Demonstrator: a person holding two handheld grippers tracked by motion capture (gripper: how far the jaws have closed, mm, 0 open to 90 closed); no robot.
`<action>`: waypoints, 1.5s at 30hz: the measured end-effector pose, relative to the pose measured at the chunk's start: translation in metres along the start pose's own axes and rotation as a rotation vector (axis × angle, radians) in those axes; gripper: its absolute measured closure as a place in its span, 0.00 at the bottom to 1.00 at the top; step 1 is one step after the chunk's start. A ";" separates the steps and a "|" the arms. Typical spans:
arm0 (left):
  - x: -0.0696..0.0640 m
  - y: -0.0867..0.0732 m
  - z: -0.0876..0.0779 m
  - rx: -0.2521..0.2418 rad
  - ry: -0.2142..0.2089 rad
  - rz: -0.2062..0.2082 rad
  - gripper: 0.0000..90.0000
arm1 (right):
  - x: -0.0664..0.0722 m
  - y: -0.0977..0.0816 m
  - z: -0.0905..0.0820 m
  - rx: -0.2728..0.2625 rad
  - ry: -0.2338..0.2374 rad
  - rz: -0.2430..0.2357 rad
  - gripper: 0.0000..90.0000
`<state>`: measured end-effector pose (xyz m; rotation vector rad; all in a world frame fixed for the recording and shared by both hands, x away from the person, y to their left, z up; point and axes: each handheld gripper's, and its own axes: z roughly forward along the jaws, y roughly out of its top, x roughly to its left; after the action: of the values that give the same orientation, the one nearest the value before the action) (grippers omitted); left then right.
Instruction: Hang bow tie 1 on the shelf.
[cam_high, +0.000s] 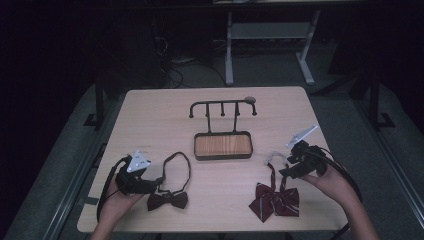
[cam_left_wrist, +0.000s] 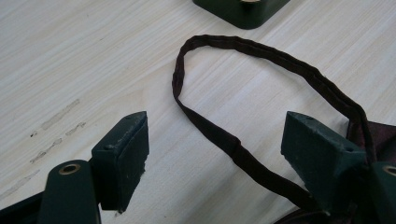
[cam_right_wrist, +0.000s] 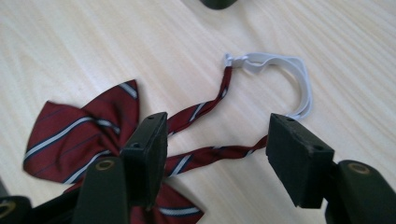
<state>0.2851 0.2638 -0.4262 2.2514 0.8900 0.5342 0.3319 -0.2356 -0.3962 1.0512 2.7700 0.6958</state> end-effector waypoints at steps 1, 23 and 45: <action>0.000 0.000 0.000 0.000 -0.001 -0.001 0.26 | -0.002 0.001 0.001 0.002 -0.001 0.006 0.44; -0.002 0.001 0.000 -0.003 0.003 0.005 0.26 | -0.043 0.021 0.039 0.132 -0.071 0.122 0.50; -0.002 0.002 0.000 -0.008 0.000 0.006 0.26 | -0.046 0.021 0.055 0.207 -0.102 0.135 0.72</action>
<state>0.2844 0.2610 -0.4257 2.2473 0.8797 0.5399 0.3929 -0.2311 -0.4386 1.2828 2.7476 0.3621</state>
